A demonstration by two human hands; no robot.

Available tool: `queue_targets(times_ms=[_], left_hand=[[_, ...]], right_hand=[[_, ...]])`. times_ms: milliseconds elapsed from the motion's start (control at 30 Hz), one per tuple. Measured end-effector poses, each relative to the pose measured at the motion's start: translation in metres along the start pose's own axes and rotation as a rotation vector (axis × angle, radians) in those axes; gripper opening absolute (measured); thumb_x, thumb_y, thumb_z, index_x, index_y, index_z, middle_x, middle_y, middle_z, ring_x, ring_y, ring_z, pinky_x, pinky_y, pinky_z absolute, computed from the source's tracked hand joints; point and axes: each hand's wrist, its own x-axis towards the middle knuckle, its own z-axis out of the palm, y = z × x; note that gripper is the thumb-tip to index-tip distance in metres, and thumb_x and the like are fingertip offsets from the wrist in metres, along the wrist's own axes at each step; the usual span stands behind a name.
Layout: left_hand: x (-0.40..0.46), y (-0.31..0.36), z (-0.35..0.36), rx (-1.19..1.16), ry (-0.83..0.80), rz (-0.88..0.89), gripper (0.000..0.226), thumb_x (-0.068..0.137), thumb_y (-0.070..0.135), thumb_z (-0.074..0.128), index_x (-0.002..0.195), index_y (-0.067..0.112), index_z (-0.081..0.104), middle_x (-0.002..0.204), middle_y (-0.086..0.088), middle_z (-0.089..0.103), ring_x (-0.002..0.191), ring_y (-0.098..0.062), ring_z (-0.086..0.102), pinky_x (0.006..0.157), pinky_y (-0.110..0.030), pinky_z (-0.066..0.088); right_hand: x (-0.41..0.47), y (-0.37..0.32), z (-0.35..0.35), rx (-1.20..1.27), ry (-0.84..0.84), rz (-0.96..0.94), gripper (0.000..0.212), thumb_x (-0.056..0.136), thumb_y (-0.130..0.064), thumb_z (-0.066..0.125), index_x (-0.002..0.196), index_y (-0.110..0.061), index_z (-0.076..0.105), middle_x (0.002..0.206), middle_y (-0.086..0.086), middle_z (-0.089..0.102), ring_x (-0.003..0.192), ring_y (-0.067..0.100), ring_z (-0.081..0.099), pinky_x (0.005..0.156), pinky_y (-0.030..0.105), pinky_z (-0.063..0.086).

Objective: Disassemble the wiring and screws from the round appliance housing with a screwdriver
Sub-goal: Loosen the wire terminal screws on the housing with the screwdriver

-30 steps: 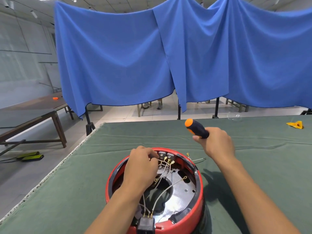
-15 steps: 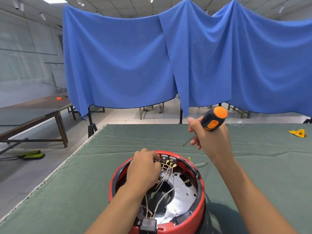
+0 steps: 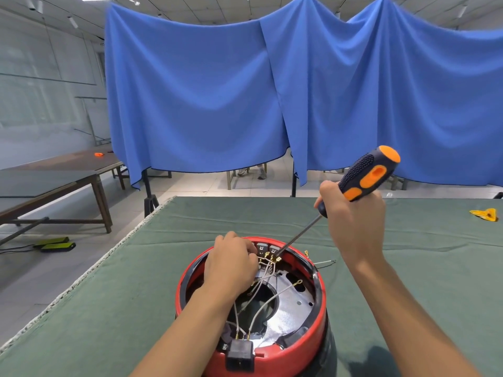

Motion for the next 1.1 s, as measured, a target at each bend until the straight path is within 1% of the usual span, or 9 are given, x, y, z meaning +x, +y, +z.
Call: queue_targets(times_ms=[133,333,433,633,767,900,933,1033,1100], left_hand=[[-0.004,0.0,0.001,0.081,-0.038,0.043,0.027,0.09,0.022,0.046,0.105,0.026,0.068,0.111,0.001,0.051,0.112,-0.019,0.04,0.092,-0.034,0.04],[-0.007,0.003,0.001,0.083,-0.032,0.063,0.021,0.088,0.03,0.047,0.096,0.024,0.066,0.099,0.005,0.045,0.101,-0.015,0.039,0.088,-0.031,0.039],[-0.009,0.003,0.001,0.069,-0.039,0.07,0.016,0.087,0.033,0.05,0.088,0.024,0.063,0.094,0.005,0.044,0.096,-0.014,0.039,0.083,-0.03,0.038],[-0.011,0.004,0.002,0.036,-0.113,0.137,0.012,0.085,0.032,0.057,0.073,0.027,0.057,0.095,0.004,0.05,0.098,-0.017,0.049,0.083,-0.035,0.044],[-0.011,0.001,0.003,-0.023,-0.108,0.139,0.023,0.086,0.034,0.062,0.066,0.025,0.056,0.089,0.005,0.058,0.086,-0.016,0.056,0.076,-0.031,0.047],[-0.009,0.0,0.005,-0.052,-0.118,0.119,0.027,0.087,0.036,0.062,0.064,0.021,0.059,0.07,0.006,0.059,0.071,-0.013,0.056,0.061,-0.026,0.039],[-0.009,0.0,0.005,-0.049,-0.122,0.115,0.026,0.087,0.036,0.062,0.065,0.02,0.06,0.068,0.006,0.059,0.069,-0.014,0.055,0.06,-0.026,0.037],[-0.009,0.0,0.005,-0.053,-0.137,0.106,0.025,0.086,0.034,0.063,0.066,0.019,0.06,0.071,0.003,0.061,0.068,-0.014,0.055,0.059,-0.026,0.038],[-0.01,0.0,0.004,-0.056,-0.145,0.107,0.019,0.086,0.031,0.063,0.07,0.021,0.059,0.077,0.005,0.062,0.074,-0.014,0.056,0.063,-0.028,0.043]], right_hand=[[0.0,0.001,-0.001,-0.024,0.025,-0.037,0.038,0.066,-0.035,0.052,0.059,0.002,0.056,0.054,0.017,0.055,0.054,0.029,0.052,0.047,0.032,0.042],[-0.001,0.0,-0.001,0.021,0.062,-0.063,0.041,0.066,-0.034,0.053,0.061,0.007,0.053,0.057,0.023,0.053,0.058,0.038,0.05,0.051,0.042,0.046],[-0.001,0.003,0.0,0.013,0.055,-0.061,0.041,0.066,-0.035,0.053,0.061,0.005,0.054,0.056,0.021,0.053,0.056,0.035,0.05,0.05,0.041,0.046],[-0.001,0.007,0.003,0.005,0.065,-0.058,0.043,0.064,-0.037,0.052,0.061,0.006,0.054,0.055,0.021,0.053,0.055,0.036,0.05,0.05,0.04,0.046],[0.0,0.008,0.002,0.051,0.075,-0.05,0.034,0.065,-0.034,0.052,0.057,-0.001,0.056,0.052,0.01,0.056,0.045,0.018,0.049,0.048,0.032,0.044],[0.0,0.009,0.003,0.051,0.073,-0.037,0.03,0.067,-0.031,0.054,0.055,-0.003,0.056,0.049,0.006,0.055,0.045,0.014,0.048,0.049,0.03,0.043],[-0.001,0.01,0.004,0.052,0.072,-0.036,0.03,0.067,-0.031,0.054,0.055,-0.003,0.056,0.049,0.005,0.055,0.045,0.015,0.048,0.049,0.03,0.043],[-0.002,0.01,0.005,0.023,0.076,-0.055,0.04,0.065,-0.037,0.052,0.059,0.003,0.054,0.053,0.015,0.054,0.052,0.032,0.05,0.051,0.039,0.046],[-0.002,0.01,0.005,-0.015,0.091,-0.066,0.047,0.062,-0.043,0.051,0.062,0.004,0.054,0.055,0.019,0.053,0.056,0.037,0.051,0.053,0.043,0.048]])
